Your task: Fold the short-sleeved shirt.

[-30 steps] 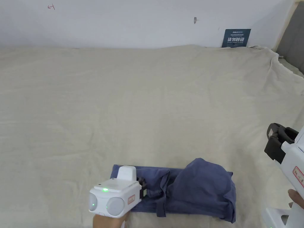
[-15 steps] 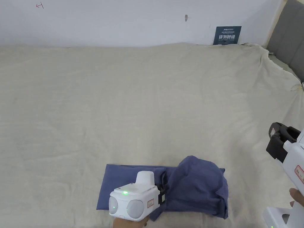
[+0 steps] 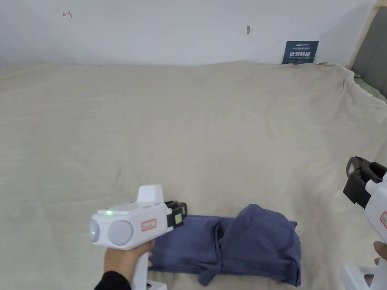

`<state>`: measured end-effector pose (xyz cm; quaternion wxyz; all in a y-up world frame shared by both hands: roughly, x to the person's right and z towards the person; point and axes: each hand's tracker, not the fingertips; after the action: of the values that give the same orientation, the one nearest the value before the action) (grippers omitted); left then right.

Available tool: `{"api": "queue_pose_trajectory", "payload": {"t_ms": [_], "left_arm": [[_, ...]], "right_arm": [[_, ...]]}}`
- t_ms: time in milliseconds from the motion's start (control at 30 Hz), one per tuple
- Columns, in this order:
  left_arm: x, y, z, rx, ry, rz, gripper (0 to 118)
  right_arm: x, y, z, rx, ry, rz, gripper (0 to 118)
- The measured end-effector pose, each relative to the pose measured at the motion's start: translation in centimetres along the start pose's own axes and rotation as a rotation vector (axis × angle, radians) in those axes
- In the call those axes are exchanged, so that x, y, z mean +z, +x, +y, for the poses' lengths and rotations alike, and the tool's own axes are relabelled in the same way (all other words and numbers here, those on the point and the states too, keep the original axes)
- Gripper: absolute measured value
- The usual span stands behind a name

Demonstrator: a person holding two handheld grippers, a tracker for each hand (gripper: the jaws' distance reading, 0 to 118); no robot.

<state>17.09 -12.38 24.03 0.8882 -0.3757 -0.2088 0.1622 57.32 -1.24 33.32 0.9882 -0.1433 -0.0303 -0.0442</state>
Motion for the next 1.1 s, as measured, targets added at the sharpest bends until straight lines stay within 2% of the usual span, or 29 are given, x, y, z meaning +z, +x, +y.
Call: {"api": "queue_pose_trajectory", "payload": {"t_ms": [67,133,200,233,267,333,367,467,700,833,900,1000,1100], "left_arm": [[1.1,-1.9,1.0,0.039,0.006,0.007,0],[1.6,-4.2,1.7,0.077,-0.030,-0.003,7],[1.6,-6.5,2.0,0.134,-0.079,0.004,28],[1.6,-7.6,1.9,0.167,-0.086,0.006,44],[1.5,-8.5,1.8,0.182,-0.100,0.003,67],[1.0,-10.3,1.1,0.219,-0.119,0.002,88],[0.7,-10.9,1.0,0.232,-0.142,-0.001,94],[-0.5,-12.5,-0.1,0.256,-0.195,-0.042,94],[-3.3,-13.8,-2.3,0.240,-0.266,-0.024,90],[-3.3,-13.8,-2.5,0.225,-0.238,-0.079,88],[-3.8,-13.7,-2.7,0.220,-0.243,-0.098,73],[-4.2,-13.1,-3.2,0.215,-0.232,-0.092,57],[-4.6,-12.7,-3.5,0.229,-0.230,-0.106,29]], "right_arm": [[-0.2,-0.4,0.0,0.002,-0.001,0.007,0],[-0.4,-0.7,0.0,0.002,-0.005,0.013,0],[-0.7,-0.8,-0.2,0.000,-0.010,0.019,0],[-0.9,-0.9,-0.4,0.001,-0.013,0.022,0],[-1.0,-1.0,-0.4,0.003,-0.015,0.022,0],[-1.2,-1.3,-0.6,0.006,-0.024,0.026,0],[-1.3,-1.4,-0.7,0.007,-0.027,0.027,0],[-1.5,-1.5,-0.9,0.011,-0.039,0.029,0],[-2.2,-1.1,-1.4,0.022,-0.062,0.017,0],[-2.4,-0.7,-1.6,0.022,-0.069,0.007,0],[-2.5,-0.6,-1.7,0.020,-0.071,0.004,0],[-2.6,-0.5,-1.8,0.018,-0.074,0.001,0],[-2.7,-0.4,-1.8,0.019,-0.076,0.001,0]]}}
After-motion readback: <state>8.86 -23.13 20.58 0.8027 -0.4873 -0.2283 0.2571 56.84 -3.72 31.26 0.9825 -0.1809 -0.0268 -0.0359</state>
